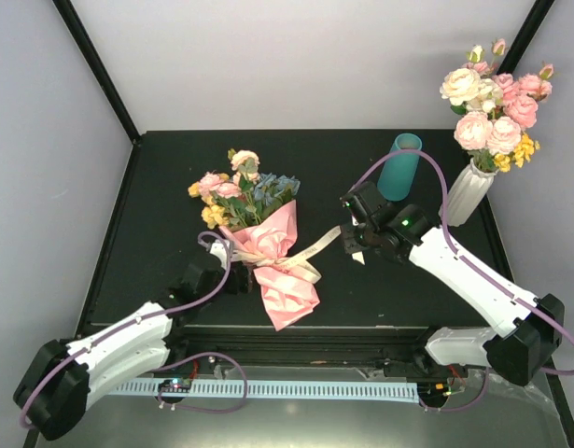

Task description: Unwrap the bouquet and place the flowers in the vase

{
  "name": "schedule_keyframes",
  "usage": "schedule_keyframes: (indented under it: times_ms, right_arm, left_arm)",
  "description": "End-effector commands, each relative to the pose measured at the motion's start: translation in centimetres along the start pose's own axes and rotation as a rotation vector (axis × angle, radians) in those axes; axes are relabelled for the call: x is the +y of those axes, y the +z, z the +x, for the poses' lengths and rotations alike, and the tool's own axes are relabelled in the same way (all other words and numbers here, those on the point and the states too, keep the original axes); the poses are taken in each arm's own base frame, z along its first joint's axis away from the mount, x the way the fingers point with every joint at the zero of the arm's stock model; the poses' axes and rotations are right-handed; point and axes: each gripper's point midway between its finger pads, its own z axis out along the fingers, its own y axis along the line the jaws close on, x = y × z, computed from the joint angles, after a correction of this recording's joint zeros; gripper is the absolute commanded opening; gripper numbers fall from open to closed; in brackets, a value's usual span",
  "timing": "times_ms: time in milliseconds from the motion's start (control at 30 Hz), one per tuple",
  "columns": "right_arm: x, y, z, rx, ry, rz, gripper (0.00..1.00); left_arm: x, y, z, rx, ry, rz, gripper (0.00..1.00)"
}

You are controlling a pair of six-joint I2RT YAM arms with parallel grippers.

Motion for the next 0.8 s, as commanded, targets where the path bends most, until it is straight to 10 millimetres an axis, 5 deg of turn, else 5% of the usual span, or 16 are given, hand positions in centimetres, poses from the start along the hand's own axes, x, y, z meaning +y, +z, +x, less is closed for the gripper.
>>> schedule_keyframes:
  times_ms: [0,267,567,667,767]
  right_arm:
    - [0.3,-0.3,-0.1,-0.011,0.021,-0.032,0.02]
    - [0.3,0.0,-0.1,-0.003,0.014,-0.032,0.02]
    - [0.2,0.0,0.3,0.004,0.006,-0.026,0.02]
    - [0.2,0.1,0.4,0.006,0.004,-0.025,0.02]
    - [0.2,0.2,0.4,0.009,0.007,-0.025,0.02]
  left_arm:
    - [2.0,-0.3,0.5,-0.028,-0.038,-0.086,0.94]
    - [1.6,1.5,1.6,0.071,0.018,-0.091,0.82]
    - [-1.1,3.6,1.4,0.112,0.107,0.007,0.63]
    - [-1.2,3.9,1.8,0.115,0.120,-0.004,0.47]
    - [-1.4,3.7,1.5,0.100,0.130,-0.012,0.17]
